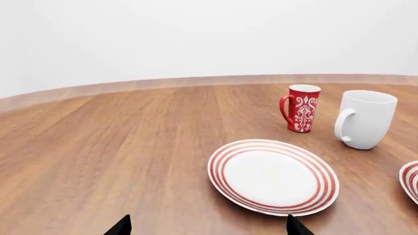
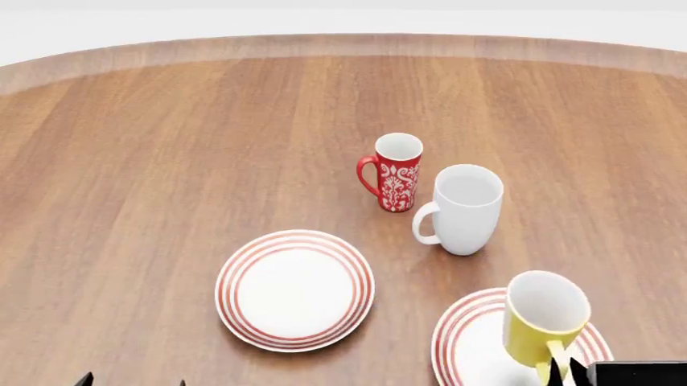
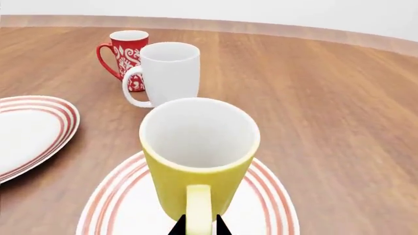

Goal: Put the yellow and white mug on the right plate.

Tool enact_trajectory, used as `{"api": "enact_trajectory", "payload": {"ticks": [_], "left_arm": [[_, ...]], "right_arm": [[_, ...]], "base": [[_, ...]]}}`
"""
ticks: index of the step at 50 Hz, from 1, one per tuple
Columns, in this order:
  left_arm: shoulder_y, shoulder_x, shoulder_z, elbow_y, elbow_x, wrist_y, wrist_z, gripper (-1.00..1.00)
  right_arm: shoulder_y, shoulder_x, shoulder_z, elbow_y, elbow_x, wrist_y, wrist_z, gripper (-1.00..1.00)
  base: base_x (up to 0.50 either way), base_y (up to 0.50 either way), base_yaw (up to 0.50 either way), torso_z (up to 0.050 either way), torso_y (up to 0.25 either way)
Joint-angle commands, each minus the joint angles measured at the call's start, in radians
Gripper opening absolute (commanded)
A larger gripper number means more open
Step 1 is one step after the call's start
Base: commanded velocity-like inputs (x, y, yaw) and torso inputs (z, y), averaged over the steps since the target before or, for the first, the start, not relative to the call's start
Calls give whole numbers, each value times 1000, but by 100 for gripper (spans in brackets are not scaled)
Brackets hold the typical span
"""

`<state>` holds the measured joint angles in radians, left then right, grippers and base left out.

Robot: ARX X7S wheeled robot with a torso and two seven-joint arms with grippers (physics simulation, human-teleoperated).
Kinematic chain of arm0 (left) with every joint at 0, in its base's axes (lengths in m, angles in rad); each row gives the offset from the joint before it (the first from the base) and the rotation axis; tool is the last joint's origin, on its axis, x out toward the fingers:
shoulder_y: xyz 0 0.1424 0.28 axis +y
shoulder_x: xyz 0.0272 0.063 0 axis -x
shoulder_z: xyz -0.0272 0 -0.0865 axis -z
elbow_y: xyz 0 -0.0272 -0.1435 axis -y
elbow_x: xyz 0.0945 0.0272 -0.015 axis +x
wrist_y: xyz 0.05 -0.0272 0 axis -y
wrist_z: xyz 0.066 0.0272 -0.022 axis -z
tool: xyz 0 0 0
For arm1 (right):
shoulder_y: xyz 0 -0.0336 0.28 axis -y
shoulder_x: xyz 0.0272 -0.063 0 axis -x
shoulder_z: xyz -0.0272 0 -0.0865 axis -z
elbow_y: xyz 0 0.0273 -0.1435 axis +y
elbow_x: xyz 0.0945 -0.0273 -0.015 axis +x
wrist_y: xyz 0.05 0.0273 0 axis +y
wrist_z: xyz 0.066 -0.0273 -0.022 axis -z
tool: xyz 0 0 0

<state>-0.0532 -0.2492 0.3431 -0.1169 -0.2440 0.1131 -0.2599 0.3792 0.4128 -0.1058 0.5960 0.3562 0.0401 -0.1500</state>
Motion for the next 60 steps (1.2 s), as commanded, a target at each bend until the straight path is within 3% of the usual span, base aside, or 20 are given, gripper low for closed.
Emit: {"api": "enact_trajectory", "payload": {"ticks": [1, 51, 52, 60], "left_arm": [[-3, -2, 3, -6, -4, 3, -3, 100], [-7, -12, 18, -12, -19, 14, -14, 100], [-7, -12, 18, -12, -19, 14, -15, 100], [-9, -13, 22, -15, -20, 15, -16, 100]], "right_arm": [[34, -21, -15, 87, -24, -40, -21, -100], [71, -48, -24, 287, -40, -127, -45, -100], [72, -48, -25, 288, -41, -123, -43, 100], [69, -47, -31, 282, -41, -117, -51, 100]], "base": [[0, 0, 0, 0, 0], [0, 0, 0, 0, 0], [13, 0, 3, 0, 0], [0, 0, 0, 0, 0]]}}
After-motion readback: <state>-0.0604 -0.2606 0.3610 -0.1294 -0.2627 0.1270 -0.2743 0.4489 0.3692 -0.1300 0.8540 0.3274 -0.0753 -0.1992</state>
